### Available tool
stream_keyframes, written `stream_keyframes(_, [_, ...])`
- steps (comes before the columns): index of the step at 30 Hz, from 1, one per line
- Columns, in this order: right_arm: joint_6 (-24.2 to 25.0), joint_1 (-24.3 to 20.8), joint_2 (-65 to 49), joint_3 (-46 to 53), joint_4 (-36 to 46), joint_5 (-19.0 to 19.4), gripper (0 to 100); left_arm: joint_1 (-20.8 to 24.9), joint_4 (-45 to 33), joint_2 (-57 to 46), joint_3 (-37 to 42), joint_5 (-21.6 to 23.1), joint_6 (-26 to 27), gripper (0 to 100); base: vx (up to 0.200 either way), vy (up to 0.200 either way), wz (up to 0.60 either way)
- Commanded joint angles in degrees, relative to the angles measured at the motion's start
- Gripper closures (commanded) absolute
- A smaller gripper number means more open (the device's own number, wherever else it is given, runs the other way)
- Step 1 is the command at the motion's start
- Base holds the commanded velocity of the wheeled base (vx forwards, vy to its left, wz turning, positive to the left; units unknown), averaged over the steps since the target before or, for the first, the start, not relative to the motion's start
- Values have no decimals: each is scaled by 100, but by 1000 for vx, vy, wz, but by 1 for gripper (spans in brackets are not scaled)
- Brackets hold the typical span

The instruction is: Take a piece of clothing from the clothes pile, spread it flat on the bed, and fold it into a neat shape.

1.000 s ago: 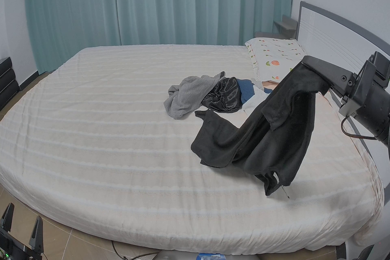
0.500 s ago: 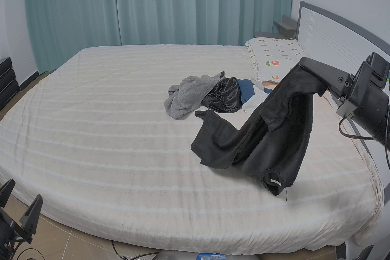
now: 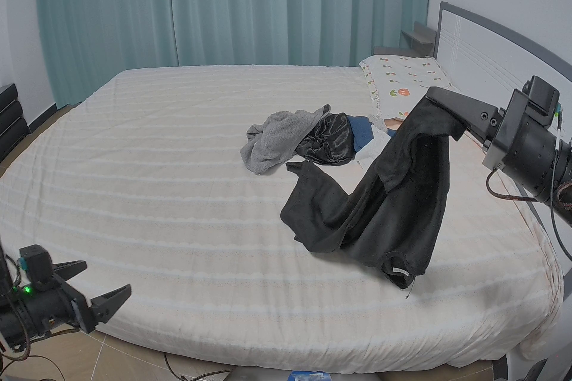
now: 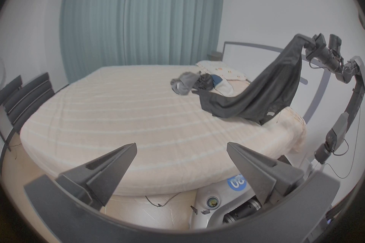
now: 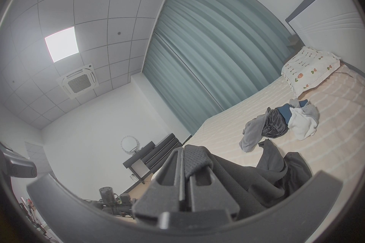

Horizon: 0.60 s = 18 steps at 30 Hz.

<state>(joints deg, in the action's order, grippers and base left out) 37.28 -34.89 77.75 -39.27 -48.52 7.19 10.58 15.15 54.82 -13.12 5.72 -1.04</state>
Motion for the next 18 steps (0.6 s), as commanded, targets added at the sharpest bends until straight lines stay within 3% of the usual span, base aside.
stream_keyframes(1, [-1,79,144,-187,-8,1,100,875,963,2402,-209,-44,-134,0,0,0,0])
stream_keyframes(7, [-10,88,153,-239,-17,1,100,1772,2536,4230,-596,-510,-819,0,0,0,0])
stream_keyframes(11, [-1,96,205,-310,-17,-7,100,2290,3055,5074,-912,-695,-1250,0,0,0,0])
stream_keyframes(18, [-72,52,161,-362,-26,-60,100,2791,3802,6383,-1545,-915,-1294,0,0,0,0])
